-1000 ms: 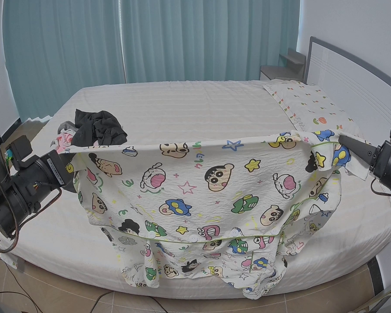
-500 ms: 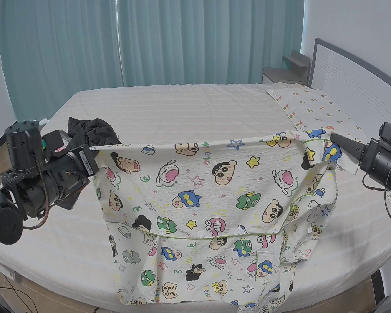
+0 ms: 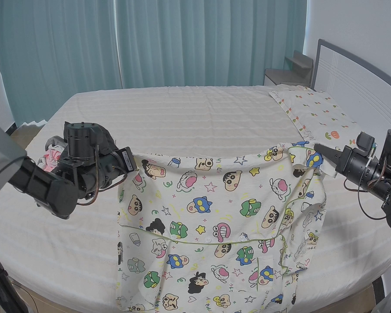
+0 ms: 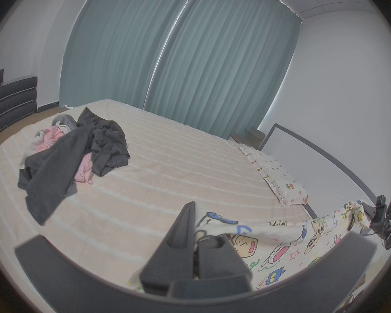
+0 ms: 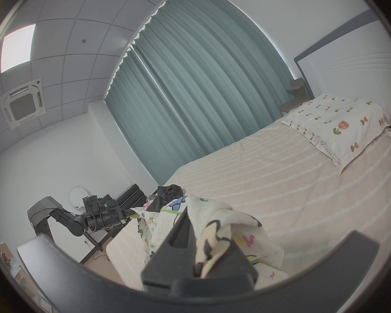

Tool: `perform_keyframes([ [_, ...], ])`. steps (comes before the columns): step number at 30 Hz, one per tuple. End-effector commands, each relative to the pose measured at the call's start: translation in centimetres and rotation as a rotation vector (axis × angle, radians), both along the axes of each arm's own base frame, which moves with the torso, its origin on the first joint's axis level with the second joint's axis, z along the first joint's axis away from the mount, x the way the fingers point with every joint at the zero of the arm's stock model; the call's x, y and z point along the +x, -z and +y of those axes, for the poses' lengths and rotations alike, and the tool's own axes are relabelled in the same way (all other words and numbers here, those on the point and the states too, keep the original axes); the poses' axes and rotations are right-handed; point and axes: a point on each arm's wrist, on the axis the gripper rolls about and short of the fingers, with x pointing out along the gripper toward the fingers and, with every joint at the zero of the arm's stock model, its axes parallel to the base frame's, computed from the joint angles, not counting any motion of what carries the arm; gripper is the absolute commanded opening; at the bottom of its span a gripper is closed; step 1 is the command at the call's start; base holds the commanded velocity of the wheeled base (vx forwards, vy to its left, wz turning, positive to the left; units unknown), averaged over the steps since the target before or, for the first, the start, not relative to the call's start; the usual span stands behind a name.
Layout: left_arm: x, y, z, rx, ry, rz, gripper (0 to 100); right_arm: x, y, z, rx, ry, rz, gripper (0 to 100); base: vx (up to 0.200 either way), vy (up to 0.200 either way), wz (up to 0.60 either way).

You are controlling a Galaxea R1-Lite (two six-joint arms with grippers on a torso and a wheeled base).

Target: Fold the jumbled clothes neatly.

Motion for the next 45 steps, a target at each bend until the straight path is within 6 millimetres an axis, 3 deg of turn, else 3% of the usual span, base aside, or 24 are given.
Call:
perform_keyframes([
  [1, 4.5, 5.5, -1.4, 0.018, -0.004, 0.08, 0, 4.2, 5.0, 0.0, -0.009, 0.042, 0.1, 0, 0.0, 0.0, 0.0],
  [6, 7.7, 8.4, -1.8, 0.037, -0.064, 0.075, 0, 7.7, 8.0, 0.3, -0.014, 0.079, 0.124, 0, 0.0, 0.0, 0.0],
  [9, 8.7, 9.4, -1.8, 0.047, -0.098, 0.069, 0, 8.8, 8.7, 0.4, -0.013, 0.082, 0.123, 0, 0.0, 0.0, 0.0],
  [14, 11.4, 12.7, -1.5, 0.064, -0.154, 0.073, 0, 12.3, 12.3, 0.7, -0.018, 0.093, 0.152, 0, 0.0, 0.0, 0.0],
  [18, 12.6, 13.8, -1.1, 0.078, -0.19, 0.08, 0, 14.1, 14.1, 0.9, -0.021, 0.12, 0.153, 0, 0.0, 0.0, 0.0],
  [19, 12.7, 13.8, -1.1, 0.078, -0.193, 0.079, 0, 14.2, 14.3, 0.9, -0.02, 0.121, 0.154, 100, 0.0, 0.0, 0.0],
  [20, 13.2, 14.1, -0.8, 0.077, -0.201, 0.082, 100, 14.7, 14.7, 1.0, -0.018, 0.118, 0.162, 100, 0.0, 0.0, 0.0],
  [25, 14.4, 14.3, -0.2, 0.082, -0.227, 0.092, 100, 15.7, 15.9, 2.0, 0.025, 0.118, 0.209, 100, 0.0, 0.0, 0.0],
  [31, 15.2, 14.8, 1.1, 0.1, -0.292, 0.093, 100, 16.8, 16.0, 1.4, 0.067, 0.174, 0.236, 100, 0.0, 0.0, 0.0],
  [33, 15.3, 14.9, 2.1, 0.104, -0.323, 0.096, 100, 17.3, 15.1, 0.4, 0.165, 0.253, 0.245, 100, 0.0, 0.0, 0.0],
  [37, 15.0, 14.5, 3.5, 0.104, -0.353, 0.106, 100, 17.0, 14.9, -1.5, 0.179, 0.316, 0.27, 100, 0.0, 0.0, 0.0],
  [41, 14.1, 12.4, 4.7, 0.079, -0.374, 0.107, 100, 17.0, 14.5, -4.0, 0.201, 0.387, 0.286, 100, 0.0, 0.0, 0.0],
  [45, 13.3, 11.4, 5.0, 0.034, -0.381, 0.118, 100, 16.6, 14.5, -4.8, 0.229, 0.427, 0.334, 100, 0.0, 0.0, 0.0],
])
